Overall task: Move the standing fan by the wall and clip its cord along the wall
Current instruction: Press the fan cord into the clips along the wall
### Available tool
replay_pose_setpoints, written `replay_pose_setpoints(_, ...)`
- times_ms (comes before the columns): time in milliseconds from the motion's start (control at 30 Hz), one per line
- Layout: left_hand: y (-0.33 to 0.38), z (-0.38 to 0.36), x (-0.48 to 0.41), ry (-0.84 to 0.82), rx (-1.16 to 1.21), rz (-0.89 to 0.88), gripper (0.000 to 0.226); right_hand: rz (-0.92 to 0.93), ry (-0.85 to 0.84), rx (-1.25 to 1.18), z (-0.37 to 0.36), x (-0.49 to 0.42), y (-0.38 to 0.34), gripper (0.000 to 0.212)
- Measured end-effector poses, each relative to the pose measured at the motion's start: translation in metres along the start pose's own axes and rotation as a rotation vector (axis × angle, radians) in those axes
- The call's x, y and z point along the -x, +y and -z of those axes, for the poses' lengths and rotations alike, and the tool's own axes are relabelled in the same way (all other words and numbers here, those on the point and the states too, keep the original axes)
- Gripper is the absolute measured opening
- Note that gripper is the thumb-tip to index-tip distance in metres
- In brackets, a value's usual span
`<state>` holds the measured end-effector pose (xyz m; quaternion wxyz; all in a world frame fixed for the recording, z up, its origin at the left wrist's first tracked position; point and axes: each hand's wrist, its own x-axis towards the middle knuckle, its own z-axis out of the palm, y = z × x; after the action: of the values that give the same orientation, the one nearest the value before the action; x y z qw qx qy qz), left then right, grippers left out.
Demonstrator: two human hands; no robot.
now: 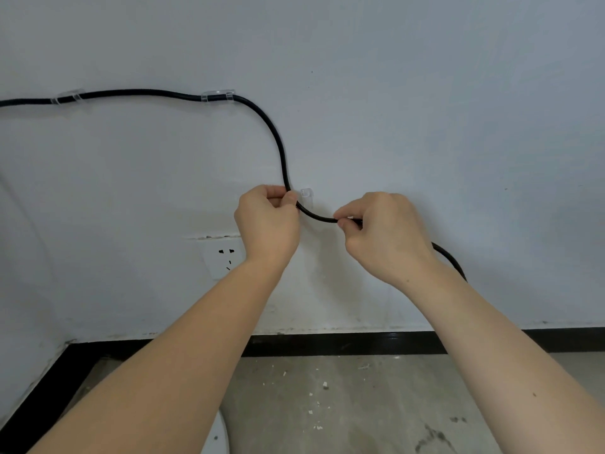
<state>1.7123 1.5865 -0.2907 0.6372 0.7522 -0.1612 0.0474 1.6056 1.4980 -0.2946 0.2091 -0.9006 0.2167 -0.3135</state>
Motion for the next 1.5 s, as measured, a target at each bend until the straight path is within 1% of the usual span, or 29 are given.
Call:
replay_pose_setpoints(100,0.000,0.000,0.002,0.001,0.012,-0.009,0.011,0.022,0.038,0.088,-0.002,-0.002,-0.001,0.023)
replay_pose_setpoints(267,0.002,-0.001,0.004,-0.002,0.040,-0.004,0.015,-0.012,0.075,0.170,-0.002,-0.005,0.000,0.022)
replay_pose_setpoints(400,0.004,0.001,0.006,-0.004,0.095,0.025,0.018,-0.032,0.059,0.178,-0.004,-0.005,-0.001,0.022)
replay_pose_setpoints(500,0.003,0.002,0.007,-0.007,0.143,0.052,0.013,-0.051,0.064,0.161,-0.005,-0.005,0.001,0.022)
replay_pose_setpoints(567,0.003,0.001,0.009,-0.010,0.125,0.038,0.009,-0.056,0.066,0.152,-0.007,-0.004,0.002,0.022)
replay_pose_setpoints(600,0.002,0.000,0.010,-0.011,0.103,0.025,0.010,-0.059,0.066,0.147,-0.008,-0.004,0.003,0.021)
replay_pose_setpoints(800,0.003,-0.006,0.010,0.052,0.044,0.024,0.016,-0.093,0.060,0.059,-0.013,0.000,0.008,0.024)
replay_pose_setpoints(967,0.001,-0.009,0.011,0.060,0.061,0.006,0.010,-0.144,0.052,-0.038,-0.013,0.001,0.012,0.026)
replay_pose_setpoints(1267,-0.002,-0.010,0.012,0.014,0.101,-0.041,0.006,-0.265,0.013,-0.259,-0.010,-0.004,0.020,0.025)
replay_pose_setpoints(1400,-0.003,-0.008,0.011,-0.012,0.131,-0.007,0.006,-0.279,0.000,-0.284,-0.013,-0.004,0.019,0.024)
replay_pose_setpoints(1500,-0.009,-0.005,0.013,-0.044,0.212,0.048,0.005,-0.286,-0.006,-0.296,-0.016,-0.004,0.020,0.024)
